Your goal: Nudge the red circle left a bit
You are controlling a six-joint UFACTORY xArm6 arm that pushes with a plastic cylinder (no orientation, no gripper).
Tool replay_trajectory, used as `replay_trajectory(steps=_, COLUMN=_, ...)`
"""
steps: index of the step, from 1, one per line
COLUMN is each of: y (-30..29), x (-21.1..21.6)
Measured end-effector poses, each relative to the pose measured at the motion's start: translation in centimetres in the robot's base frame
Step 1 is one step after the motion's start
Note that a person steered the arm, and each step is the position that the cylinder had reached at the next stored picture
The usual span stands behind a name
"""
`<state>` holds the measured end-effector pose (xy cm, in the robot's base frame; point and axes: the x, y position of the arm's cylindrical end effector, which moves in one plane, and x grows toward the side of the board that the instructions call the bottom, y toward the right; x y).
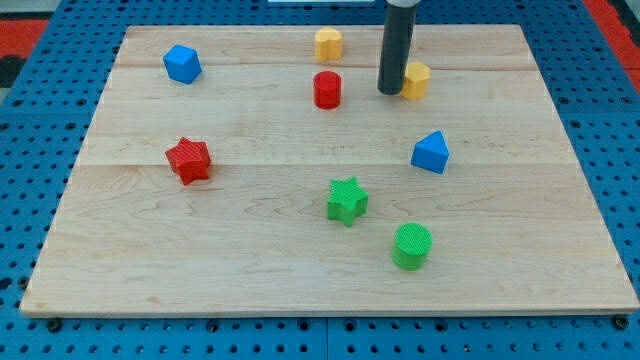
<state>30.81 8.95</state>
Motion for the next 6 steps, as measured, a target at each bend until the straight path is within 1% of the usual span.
replay_trajectory(steps=1, y=3.6, x=-0.6)
replay_trajectory(steps=2, y=-0.3, x=-0.8)
replay_trajectory(steps=3, y=-9.0, x=-1.2)
replay_trajectory(steps=4, y=-12.0, x=-4.3)
replay_trajectory(steps=5, y=-12.0, x=-7.6)
replay_trajectory(steps=6, y=-11.1, x=-9.7)
